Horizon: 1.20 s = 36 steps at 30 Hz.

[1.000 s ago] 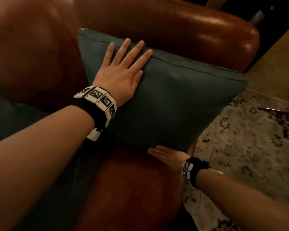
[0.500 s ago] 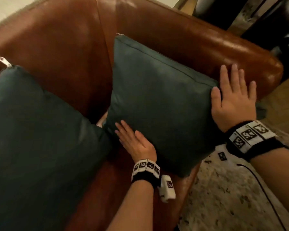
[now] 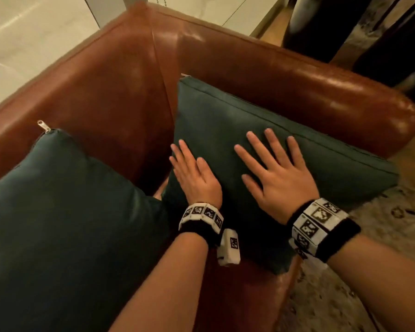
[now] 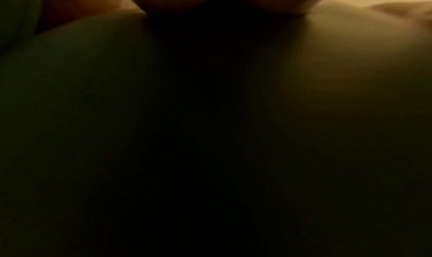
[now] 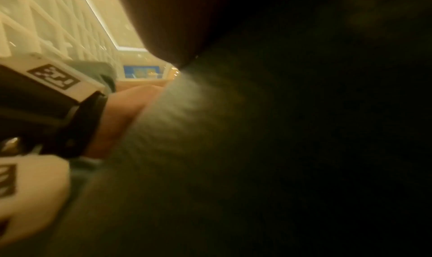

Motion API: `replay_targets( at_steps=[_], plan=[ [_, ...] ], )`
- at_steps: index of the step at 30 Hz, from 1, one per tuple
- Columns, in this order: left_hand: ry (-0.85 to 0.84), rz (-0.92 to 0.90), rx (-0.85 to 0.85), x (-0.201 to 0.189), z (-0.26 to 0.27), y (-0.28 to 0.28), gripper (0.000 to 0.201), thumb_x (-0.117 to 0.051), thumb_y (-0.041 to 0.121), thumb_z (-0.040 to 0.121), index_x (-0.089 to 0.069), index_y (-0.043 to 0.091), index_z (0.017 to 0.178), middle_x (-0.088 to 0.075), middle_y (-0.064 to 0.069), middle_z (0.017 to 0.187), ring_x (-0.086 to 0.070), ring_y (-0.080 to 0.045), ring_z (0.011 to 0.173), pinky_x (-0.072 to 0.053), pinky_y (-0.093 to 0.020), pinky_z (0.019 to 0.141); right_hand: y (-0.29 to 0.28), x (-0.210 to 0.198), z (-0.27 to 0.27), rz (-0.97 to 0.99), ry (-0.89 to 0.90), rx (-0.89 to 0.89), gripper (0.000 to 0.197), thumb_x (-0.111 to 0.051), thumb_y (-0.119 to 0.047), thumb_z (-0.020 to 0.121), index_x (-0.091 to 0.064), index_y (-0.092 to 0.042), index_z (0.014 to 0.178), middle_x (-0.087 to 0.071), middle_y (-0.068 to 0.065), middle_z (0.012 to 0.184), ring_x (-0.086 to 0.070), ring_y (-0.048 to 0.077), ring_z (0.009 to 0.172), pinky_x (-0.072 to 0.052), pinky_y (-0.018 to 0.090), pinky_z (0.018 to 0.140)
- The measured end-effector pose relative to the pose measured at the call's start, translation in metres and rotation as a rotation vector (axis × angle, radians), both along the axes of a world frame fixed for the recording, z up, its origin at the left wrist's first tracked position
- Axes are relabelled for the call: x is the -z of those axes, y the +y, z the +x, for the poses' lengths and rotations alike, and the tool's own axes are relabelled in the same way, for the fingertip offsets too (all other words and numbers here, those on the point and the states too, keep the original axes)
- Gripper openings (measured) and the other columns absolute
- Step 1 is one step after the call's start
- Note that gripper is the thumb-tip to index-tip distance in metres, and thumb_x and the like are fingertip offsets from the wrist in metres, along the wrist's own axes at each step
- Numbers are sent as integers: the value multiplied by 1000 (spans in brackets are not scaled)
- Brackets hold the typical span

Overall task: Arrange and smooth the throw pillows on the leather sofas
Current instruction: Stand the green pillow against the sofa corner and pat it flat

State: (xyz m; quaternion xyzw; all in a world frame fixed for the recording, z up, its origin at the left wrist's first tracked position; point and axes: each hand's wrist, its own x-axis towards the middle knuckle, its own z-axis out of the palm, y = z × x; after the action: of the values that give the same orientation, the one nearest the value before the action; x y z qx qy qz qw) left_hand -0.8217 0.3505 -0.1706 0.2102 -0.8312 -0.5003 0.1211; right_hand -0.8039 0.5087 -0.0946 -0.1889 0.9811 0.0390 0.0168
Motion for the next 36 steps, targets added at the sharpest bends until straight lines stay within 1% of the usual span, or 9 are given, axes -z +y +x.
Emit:
replay_targets(
  at_steps=[9,13,16,19,24,27,29,32,36],
  plan=[
    [-312,169,109,-5,-72,-63,53,-16,40,107,-17,24,157,-25,-5,161,-23,-23,149,-15,-29,118,43,-1,-2,-93,28,334,70,-11,-64,98,0,-29,157,-1,-5,165,5,16,152,3,44,122],
    [111,-417,363,-52,-32,-36,62,-23,40,102,-4,24,158,9,2,165,8,-24,152,4,-37,122,22,-6,7,-192,75,319,66,-20,-54,100,-8,-23,157,-6,-3,165,1,18,152,-1,47,122],
    [267,-908,849,-61,-34,-10,60,-23,44,101,-14,28,157,-1,5,165,5,-27,153,-3,-50,123,-3,5,3,-177,76,199,61,-25,-49,101,-15,-24,157,-11,-4,164,-2,19,152,-2,49,122],
    [240,-1053,884,-55,-68,-24,58,-22,45,101,-15,32,157,-9,8,165,0,-24,153,-4,-46,123,21,8,-5,-152,77,268,60,-27,-51,101,-18,-30,156,-16,-7,163,-7,20,152,-3,48,122],
    [3,-845,675,-60,-111,-74,58,-12,43,99,0,37,156,10,17,163,10,-6,150,5,-43,123,90,11,10,-244,144,544,58,-16,-47,101,-13,-30,157,-10,-8,164,-1,16,152,2,41,123],
    [109,-525,560,-61,-106,-80,57,-19,32,104,2,29,157,16,14,161,11,-2,148,4,-20,119,119,18,31,-648,256,749,56,-22,-39,101,-23,-23,155,-23,-1,161,-15,12,148,-8,34,123],
    [43,-229,311,-67,-104,-87,54,-22,25,107,-6,21,158,0,3,165,-4,-9,151,-5,-10,114,130,22,46,-1111,265,995,53,-29,-43,101,-33,-25,151,-36,0,154,-31,11,142,-24,37,119],
    [-242,-92,293,-74,-112,-95,45,-28,25,107,-39,15,149,-43,-6,151,-38,-22,140,-28,-22,106,130,30,55,-1751,103,1255,53,-47,-61,94,-59,-23,130,-63,-1,130,-56,21,126,-48,39,99],
    [-237,16,328,-76,-123,-91,37,-43,31,104,-54,19,138,-61,3,129,-55,-14,117,-39,-14,82,127,49,56,-1737,31,1247,82,-68,-85,53,-66,-39,121,-68,-12,124,-61,12,119,-46,44,105]
  ],
)
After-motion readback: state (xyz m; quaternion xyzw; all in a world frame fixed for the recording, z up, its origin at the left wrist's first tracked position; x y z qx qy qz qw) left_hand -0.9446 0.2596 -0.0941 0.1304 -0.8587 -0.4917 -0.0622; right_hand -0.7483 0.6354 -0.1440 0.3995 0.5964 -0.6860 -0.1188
